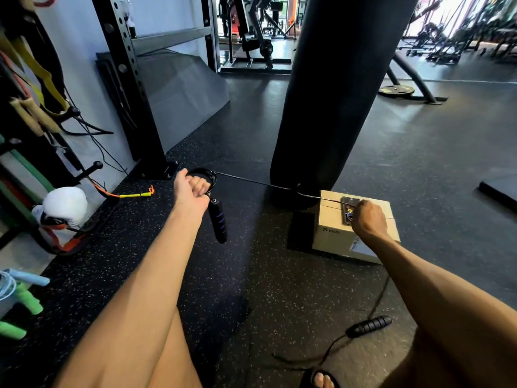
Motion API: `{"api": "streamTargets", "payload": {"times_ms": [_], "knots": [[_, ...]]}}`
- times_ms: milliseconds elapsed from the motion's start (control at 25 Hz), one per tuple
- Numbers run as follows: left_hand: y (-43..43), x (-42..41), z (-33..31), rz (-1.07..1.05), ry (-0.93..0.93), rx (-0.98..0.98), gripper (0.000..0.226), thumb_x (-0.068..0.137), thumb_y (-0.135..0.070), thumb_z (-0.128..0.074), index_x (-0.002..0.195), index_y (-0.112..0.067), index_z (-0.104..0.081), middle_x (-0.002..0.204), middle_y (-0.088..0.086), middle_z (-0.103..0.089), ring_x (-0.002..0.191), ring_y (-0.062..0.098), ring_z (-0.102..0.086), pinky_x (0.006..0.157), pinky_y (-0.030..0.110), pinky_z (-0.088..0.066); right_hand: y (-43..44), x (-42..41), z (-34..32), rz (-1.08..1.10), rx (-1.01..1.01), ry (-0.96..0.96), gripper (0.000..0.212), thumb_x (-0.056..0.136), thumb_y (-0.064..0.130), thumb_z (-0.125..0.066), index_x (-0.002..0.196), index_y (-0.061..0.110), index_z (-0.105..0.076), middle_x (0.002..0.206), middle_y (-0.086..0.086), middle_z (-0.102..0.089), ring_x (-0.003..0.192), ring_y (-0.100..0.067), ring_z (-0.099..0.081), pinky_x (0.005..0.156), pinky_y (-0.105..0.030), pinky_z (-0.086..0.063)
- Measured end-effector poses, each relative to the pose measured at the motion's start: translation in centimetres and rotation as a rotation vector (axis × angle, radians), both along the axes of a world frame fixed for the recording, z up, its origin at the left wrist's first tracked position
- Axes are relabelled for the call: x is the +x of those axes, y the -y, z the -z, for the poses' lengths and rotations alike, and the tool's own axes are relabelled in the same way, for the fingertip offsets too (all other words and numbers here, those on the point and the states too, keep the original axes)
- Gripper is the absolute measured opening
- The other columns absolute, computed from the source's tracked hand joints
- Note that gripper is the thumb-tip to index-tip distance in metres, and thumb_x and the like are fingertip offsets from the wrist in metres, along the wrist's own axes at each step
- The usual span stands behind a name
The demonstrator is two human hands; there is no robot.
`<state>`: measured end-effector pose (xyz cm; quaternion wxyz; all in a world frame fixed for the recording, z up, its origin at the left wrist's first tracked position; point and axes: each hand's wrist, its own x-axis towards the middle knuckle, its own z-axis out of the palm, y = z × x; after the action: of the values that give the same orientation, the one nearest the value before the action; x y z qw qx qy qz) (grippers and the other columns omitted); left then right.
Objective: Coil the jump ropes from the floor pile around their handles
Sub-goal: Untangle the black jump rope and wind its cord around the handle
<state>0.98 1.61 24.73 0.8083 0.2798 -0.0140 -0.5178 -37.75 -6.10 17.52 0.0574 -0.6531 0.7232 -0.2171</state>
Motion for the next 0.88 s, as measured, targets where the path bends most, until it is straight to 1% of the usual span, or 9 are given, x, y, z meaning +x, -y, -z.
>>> {"api": "streamTargets", "payload": {"times_ms": [80,160,280,440,480,560,640,760,880], "knots": [[0.0,1.1,0.1,-0.072,-0.015,0.007,0.046,0.101,-0.02,-0.035,0.058,-0.02,-0.019,0.034,-0.007,-0.015,0.027,0.009,-0.014,0.033,0.021,-0.019,0.2,-1.0,0.3,0.042,0.057,-0.011,0.013,0.092,0.001,-0.054,0.092,-0.003,-0.066,0.081,-0.017,-0.063,0.076,-0.033,-0.06,0.066,-0.039,-0.051],[-0.2,1.9,0.1,-0.103,-0.003,0.013,0.047,0.102,-0.021,-0.035,0.058,-0.021,-0.018,0.035,-0.007,-0.016,0.028,0.009,-0.014,0.034,0.021,-0.019,0.4,-1.4,0.4,0.014,0.127,-0.015,0.014,0.092,0.003,-0.055,0.095,-0.005,-0.066,0.082,-0.017,-0.062,0.079,-0.033,-0.062,0.068,-0.04,-0.052],[-0.1,1.6,0.0,-0.063,0.068,-0.006,0.046,0.103,-0.025,-0.036,0.06,-0.022,-0.019,0.038,-0.007,-0.016,0.031,0.009,-0.015,0.038,0.021,-0.02,0.7,-0.6,0.9,-0.07,0.335,-0.034,0.021,0.093,0.007,-0.054,0.106,-0.007,-0.063,0.103,-0.024,-0.067,0.096,-0.039,-0.065,0.082,-0.042,-0.055],[0.1,-0.2,-1.2,0.119,0.379,0.051,0.046,0.101,-0.024,-0.042,0.06,-0.021,-0.022,0.037,-0.008,-0.018,0.03,0.007,-0.014,0.037,0.021,-0.015,-0.4,2.4,0.9,-0.28,0.711,-0.172,0.027,0.093,0.009,-0.058,0.114,-0.007,-0.065,0.107,-0.02,-0.071,0.09,-0.03,-0.069,0.071,-0.032,-0.055],[0.1,-0.9,-1.4,0.151,0.485,0.081,0.046,0.1,-0.022,-0.044,0.059,-0.021,-0.022,0.038,-0.009,-0.018,0.03,0.007,-0.014,0.036,0.021,-0.013,-0.7,3.3,0.6,-0.332,0.696,-0.243,0.028,0.094,0.008,-0.056,0.117,-0.006,-0.064,0.111,-0.019,-0.07,0.096,-0.029,-0.069,0.073,-0.031,-0.055],[0.0,-2.6,-1.2,0.19,0.662,0.131,0.047,0.098,-0.019,-0.048,0.059,-0.022,-0.023,0.038,-0.009,-0.018,0.031,0.006,-0.014,0.036,0.019,-0.012,-1.1,5.3,-0.1,-0.404,0.535,-0.271,0.033,0.096,0.006,-0.05,0.128,-0.001,-0.056,0.124,-0.019,-0.063,0.114,-0.032,-0.062,0.09,-0.035,-0.051],[-0.2,-4.2,-0.8,0.224,0.779,0.163,0.047,0.097,-0.017,-0.049,0.059,-0.023,-0.023,0.038,-0.01,-0.018,0.031,0.006,-0.014,0.036,0.016,-0.011,-1.4,7.3,-0.9,-0.47,0.408,-0.104,0.047,0.095,0.008,-0.053,0.141,0.006,-0.044,0.136,-0.018,-0.056,0.123,-0.031,-0.056,0.101,-0.039,-0.048],[-0.3,-6.5,-0.5,0.287,0.846,0.189,0.046,0.097,-0.016,-0.049,0.058,-0.022,-0.024,0.039,-0.01,-0.019,0.032,0.006,-0.016,0.038,0.017,-0.012,-3.6,10.5,-2.9,-0.621,0.426,0.293,0.07,0.091,0.017,-0.066,0.152,0.019,-0.03,0.147,-0.013,-0.047,0.134,-0.027,-0.048,0.104,-0.035,-0.045],[-0.5,-7.9,-0.5,0.314,0.847,0.204,0.048,0.098,-0.017,-0.049,0.057,-0.022,-0.025,0.039,-0.009,-0.02,0.033,0.006,-0.016,0.039,0.018,-0.012,-6.2,13.2,-4.5,-0.744,0.509,0.449,0.059,0.09,0.025,-0.069,0.143,0.014,-0.044,0.133,-0.012,-0.058,0.122,-0.022,-0.057,0.097,-0.03,-0.048]]}}
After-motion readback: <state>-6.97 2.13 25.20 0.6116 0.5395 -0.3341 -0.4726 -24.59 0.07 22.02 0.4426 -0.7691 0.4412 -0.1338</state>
